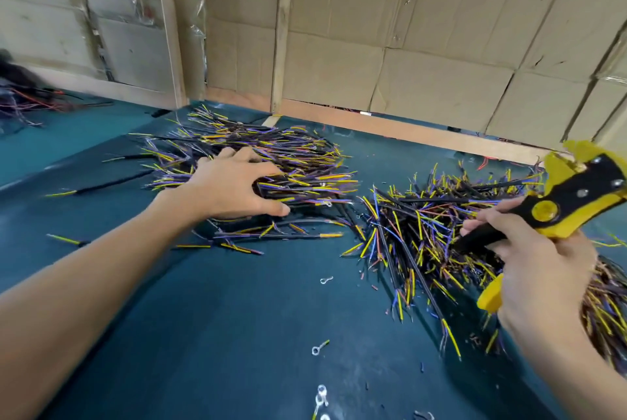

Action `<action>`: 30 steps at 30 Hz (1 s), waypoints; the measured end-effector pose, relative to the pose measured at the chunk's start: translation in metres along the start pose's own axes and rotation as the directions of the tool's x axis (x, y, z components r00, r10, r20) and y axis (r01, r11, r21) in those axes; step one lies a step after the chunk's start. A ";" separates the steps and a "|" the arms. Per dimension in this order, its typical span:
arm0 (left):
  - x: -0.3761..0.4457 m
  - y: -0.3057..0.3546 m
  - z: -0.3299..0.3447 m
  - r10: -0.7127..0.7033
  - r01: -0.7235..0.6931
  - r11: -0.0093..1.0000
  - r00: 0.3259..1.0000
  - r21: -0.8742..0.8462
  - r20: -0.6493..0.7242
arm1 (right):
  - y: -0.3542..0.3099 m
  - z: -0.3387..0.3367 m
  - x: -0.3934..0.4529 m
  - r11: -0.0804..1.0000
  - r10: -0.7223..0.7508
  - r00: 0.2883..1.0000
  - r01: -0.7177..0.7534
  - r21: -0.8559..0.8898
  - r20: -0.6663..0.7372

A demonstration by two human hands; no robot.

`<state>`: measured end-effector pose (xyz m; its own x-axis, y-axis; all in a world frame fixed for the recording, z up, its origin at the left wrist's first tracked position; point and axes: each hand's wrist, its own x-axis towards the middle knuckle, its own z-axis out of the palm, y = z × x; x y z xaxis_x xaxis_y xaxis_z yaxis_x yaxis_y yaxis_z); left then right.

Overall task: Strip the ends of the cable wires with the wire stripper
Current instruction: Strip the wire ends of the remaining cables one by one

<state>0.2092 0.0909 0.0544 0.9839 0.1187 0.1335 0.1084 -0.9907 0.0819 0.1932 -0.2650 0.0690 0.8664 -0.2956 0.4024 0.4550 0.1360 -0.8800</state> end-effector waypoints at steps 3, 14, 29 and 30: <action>-0.017 0.023 0.008 0.081 -0.082 0.997 0.996 -0.010 -0.040 | -0.004 0.004 -0.010 0.999 -0.031 0.998 0.030 0.012 0.049; -0.028 0.043 -0.015 0.059 -0.077 0.966 0.995 0.248 0.080 | -0.004 0.004 -0.022 0.884 -0.144 0.945 0.256 -0.392 0.293; -0.040 0.060 0.003 0.135 -0.131 0.986 0.990 0.105 -0.035 | 0.007 0.020 -0.029 -0.002 0.303 0.577 0.796 -0.605 0.759; -0.038 0.061 0.004 0.109 -0.102 0.987 0.993 0.125 -0.050 | 0.009 0.019 -0.027 -0.044 0.308 0.599 0.785 -0.618 0.739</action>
<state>0.1792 0.0257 0.0500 0.9815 0.0130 0.1909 0.0242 -0.9981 -0.0563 0.1773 -0.2376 0.0552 0.8112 0.5634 0.1568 0.5328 -0.8225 0.1990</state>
